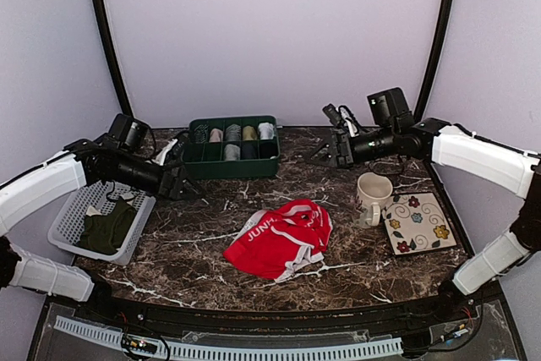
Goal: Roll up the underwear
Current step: Move the underwear to the center of the board.
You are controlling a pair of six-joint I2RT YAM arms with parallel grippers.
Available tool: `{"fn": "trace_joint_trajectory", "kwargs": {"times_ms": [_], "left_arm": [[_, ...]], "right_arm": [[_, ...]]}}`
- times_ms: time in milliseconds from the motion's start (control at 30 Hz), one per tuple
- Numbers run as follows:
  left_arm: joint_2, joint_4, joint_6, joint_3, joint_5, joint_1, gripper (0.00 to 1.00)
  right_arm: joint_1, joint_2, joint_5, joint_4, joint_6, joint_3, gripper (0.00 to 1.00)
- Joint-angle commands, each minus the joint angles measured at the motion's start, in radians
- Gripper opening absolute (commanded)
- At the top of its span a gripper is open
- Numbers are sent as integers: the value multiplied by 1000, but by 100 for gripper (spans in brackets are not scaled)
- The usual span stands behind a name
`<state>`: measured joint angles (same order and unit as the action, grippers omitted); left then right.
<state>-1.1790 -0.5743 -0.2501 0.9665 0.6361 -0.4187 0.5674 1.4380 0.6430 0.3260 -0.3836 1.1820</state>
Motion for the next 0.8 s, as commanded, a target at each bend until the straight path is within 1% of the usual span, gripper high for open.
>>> {"fn": "trace_joint_trajectory", "kwargs": {"times_ms": [0,100,200,300,467,567,733,767], "left_arm": [[-93,162,-50,-51,6,-127,79],[-198,186,-86,-55,-74,-226,75],[-282,183,-83,-42,-122,-296,74],[-376,176,-75,-4,-138,-336,74],[-502,116,-55,104,-225,-353,67],[-543,70,-46,155,-257,-353,66],[-598,24,-5,192,-231,-354,63],[-600,15,15,197,-227,-354,60]], "right_arm": [[33,28,-43,104,90,44,85],[33,25,-75,122,97,59,84],[32,34,-115,175,137,85,82],[33,42,-147,222,164,106,82],[34,50,-150,244,175,126,82],[33,49,-146,242,168,128,82],[33,45,-147,237,160,120,82],[33,44,-147,238,160,120,82]]}}
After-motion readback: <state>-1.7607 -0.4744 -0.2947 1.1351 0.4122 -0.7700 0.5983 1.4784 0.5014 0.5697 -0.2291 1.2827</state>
